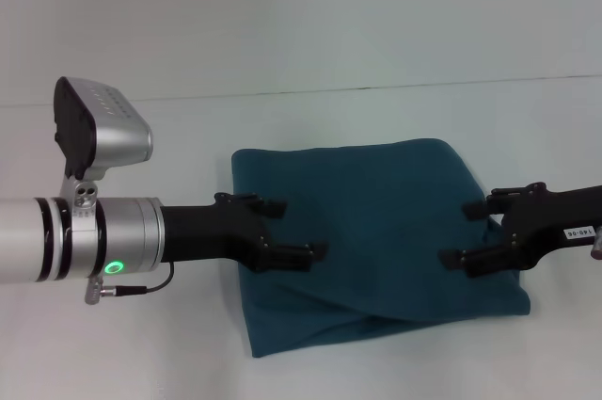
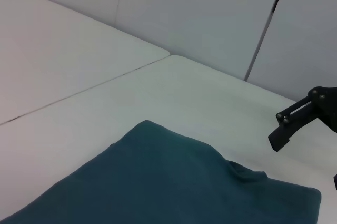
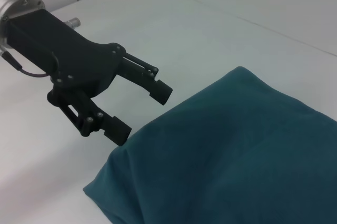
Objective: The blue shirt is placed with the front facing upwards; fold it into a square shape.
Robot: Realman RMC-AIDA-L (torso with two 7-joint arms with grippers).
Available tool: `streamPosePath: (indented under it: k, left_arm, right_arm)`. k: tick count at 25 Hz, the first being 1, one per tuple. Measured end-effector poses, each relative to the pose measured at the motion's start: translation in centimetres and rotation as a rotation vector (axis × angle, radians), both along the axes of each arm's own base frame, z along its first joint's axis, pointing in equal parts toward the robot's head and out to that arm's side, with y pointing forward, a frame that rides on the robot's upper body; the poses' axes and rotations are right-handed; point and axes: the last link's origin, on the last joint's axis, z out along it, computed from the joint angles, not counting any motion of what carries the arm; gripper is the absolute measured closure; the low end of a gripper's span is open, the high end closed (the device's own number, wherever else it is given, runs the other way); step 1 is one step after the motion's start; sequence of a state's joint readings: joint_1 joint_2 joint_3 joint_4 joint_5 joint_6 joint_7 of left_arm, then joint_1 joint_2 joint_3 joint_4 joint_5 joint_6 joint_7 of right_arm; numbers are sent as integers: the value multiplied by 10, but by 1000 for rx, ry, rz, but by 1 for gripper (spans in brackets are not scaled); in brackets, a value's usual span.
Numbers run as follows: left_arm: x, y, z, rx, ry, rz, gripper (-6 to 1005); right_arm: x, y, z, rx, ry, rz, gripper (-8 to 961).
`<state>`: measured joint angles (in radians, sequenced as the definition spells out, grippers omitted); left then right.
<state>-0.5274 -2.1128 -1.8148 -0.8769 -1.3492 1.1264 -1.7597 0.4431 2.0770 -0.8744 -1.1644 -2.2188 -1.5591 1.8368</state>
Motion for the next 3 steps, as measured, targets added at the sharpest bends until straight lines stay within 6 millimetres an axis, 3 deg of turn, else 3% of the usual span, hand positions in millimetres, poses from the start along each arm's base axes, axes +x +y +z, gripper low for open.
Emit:
streamPosePath:
  k: [3]
  left_arm:
    - [0,0,-1,0,1,-2,74]
  right_arm:
    - [1,-1,0,1,1,-2,13]
